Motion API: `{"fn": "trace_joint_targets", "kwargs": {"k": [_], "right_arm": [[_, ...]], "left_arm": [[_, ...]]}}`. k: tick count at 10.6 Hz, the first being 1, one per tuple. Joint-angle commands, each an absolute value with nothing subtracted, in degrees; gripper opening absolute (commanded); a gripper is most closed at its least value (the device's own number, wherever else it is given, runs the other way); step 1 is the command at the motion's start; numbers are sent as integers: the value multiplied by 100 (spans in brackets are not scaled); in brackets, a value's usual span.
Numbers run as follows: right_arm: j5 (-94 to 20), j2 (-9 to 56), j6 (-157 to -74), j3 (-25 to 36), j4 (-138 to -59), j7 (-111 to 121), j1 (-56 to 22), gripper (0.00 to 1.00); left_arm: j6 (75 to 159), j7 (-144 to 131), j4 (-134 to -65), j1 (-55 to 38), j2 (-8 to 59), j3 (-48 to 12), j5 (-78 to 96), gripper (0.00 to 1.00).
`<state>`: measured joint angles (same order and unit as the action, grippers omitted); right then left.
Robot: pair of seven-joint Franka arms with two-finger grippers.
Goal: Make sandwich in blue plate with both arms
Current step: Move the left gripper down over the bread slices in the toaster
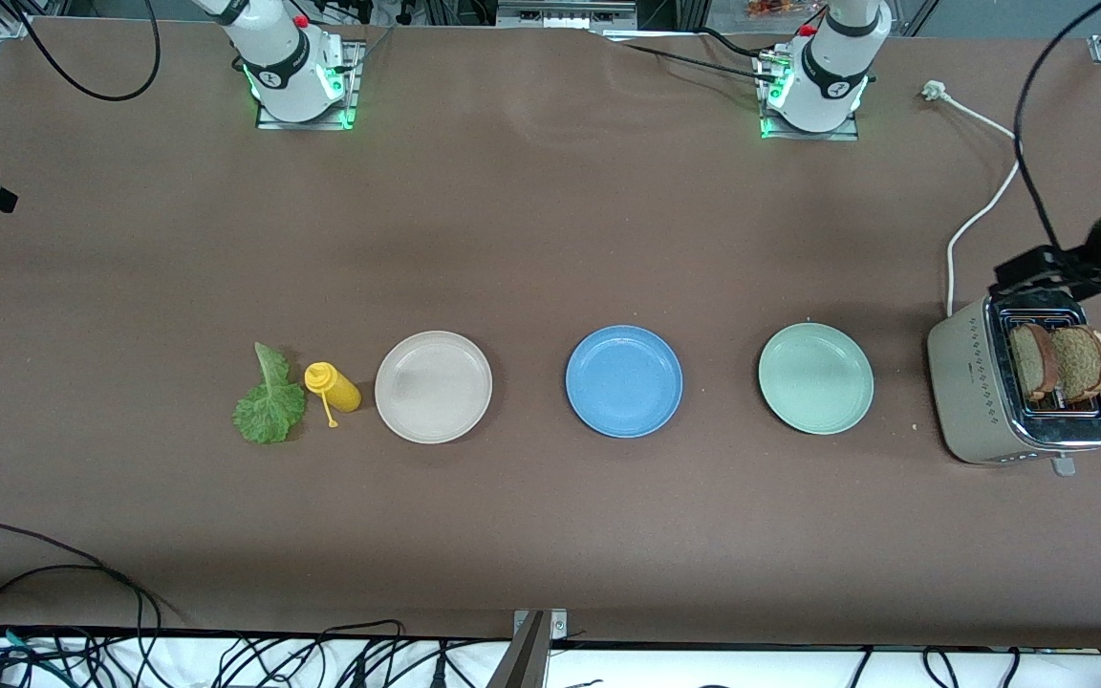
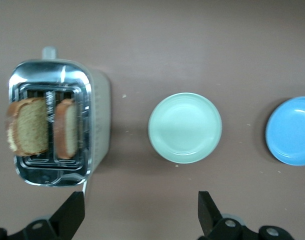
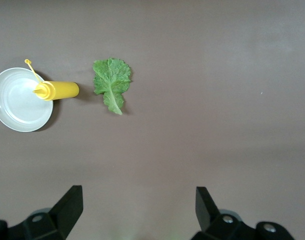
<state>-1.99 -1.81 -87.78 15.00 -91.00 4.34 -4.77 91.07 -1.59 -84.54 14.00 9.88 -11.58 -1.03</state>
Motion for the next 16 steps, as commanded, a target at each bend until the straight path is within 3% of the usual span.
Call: {"fn": "trace_joint_targets", "kwargs": {"k": [1,6,9,16], "right_arm": [[-299,-141,-8719,1503,-8982,492,-483,100],[-308,-141,-8719,1503,-8982,492,-492,100],[-308,-141,-8719,1503,-8982,492,-492,100],[-308,-141,-8719,1503,-8982,492,-492,100]], "left_arm": [[9114,-114,-8332,1722,1370,-1195,-401,100],[9518,200,-8332,2082,1923,-1195,-985,100],[10290,1254,-8376,2512,2433,-1187,-1020,100],[10292,1265,-8938,2452,2514,-1248,-1037,97]]}}
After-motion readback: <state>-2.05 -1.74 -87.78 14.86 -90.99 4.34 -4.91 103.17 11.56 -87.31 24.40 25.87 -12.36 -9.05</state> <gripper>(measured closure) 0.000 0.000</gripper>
